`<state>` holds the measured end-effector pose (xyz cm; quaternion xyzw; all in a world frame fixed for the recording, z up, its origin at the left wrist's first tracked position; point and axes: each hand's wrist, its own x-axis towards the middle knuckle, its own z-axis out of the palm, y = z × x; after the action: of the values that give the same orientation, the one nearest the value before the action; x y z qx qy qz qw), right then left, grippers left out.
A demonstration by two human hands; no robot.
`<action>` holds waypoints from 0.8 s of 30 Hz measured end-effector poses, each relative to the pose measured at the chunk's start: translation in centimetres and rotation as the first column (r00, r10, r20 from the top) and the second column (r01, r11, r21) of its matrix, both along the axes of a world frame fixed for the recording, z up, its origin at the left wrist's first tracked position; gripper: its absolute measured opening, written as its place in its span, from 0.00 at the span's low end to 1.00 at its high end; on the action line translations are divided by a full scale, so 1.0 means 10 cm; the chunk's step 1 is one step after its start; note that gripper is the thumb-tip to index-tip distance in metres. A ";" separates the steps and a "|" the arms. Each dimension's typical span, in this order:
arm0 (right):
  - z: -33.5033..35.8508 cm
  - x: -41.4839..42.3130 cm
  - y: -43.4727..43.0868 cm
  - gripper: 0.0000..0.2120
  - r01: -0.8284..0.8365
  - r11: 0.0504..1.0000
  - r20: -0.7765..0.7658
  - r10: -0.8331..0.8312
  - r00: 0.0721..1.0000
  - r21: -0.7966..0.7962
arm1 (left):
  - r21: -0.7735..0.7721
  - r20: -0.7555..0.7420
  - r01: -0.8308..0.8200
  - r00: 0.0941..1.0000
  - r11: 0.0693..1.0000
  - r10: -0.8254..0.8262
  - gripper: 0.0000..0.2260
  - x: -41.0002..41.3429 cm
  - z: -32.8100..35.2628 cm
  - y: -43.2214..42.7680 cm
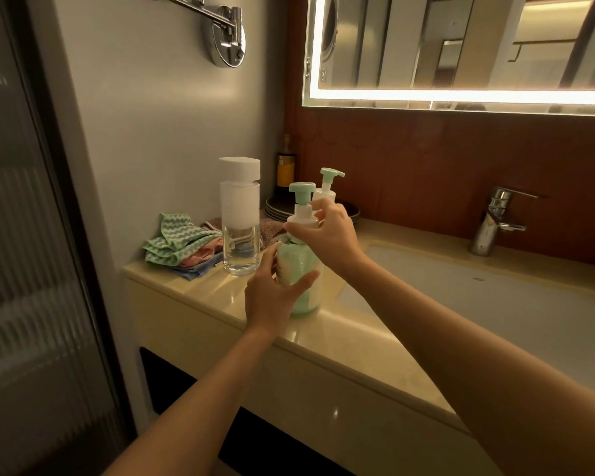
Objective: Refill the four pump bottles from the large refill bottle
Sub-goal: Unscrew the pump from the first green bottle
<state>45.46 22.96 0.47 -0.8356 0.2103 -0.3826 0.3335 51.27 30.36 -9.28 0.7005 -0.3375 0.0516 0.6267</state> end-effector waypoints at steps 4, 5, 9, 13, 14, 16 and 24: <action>0.02 -0.02 0.00 0.19 -0.086 0.994 0.008 0.085 0.996 0.067 | -0.012 -0.014 0.003 1.000 1.000 -0.003 0.36 0.01 -0.01 0.00; 0.02 -0.03 0.00 0.19 -0.109 0.992 0.001 0.109 0.994 0.068 | -0.016 -0.018 0.007 1.000 1.000 -0.008 0.36 0.01 -0.01 0.00; -0.02 -0.02 -0.03 0.26 -0.097 0.995 -0.039 0.097 0.994 0.021 | -0.009 -0.005 0.005 1.000 1.000 -0.005 0.36 0.00 -0.01 0.00; -0.03 -0.01 -0.04 0.27 -0.033 0.999 -0.010 0.033 0.999 -0.030 | 0.000 -0.004 0.006 1.000 1.000 -0.006 0.36 0.00 -0.01 0.00; -0.03 -0.02 -0.04 0.25 -0.048 0.999 0.000 0.048 0.999 -0.009 | -0.004 -0.007 0.012 1.000 1.000 -0.012 0.37 0.00 -0.01 0.00; -0.03 -0.03 -0.03 0.24 -0.112 0.992 0.014 0.111 0.994 0.063 | -0.011 -0.015 0.022 1.000 1.000 -0.023 0.39 0.00 -0.01 0.01; -0.02 -0.02 -0.02 0.31 -0.103 0.995 -0.008 0.103 0.995 -0.007 | -0.003 -0.004 0.017 1.000 1.000 -0.017 0.37 0.01 -0.02 0.00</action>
<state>45.28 22.77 0.23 -0.8480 0.1668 -0.3623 0.3491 51.36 30.39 -9.47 0.6967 -0.3421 0.0451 0.6289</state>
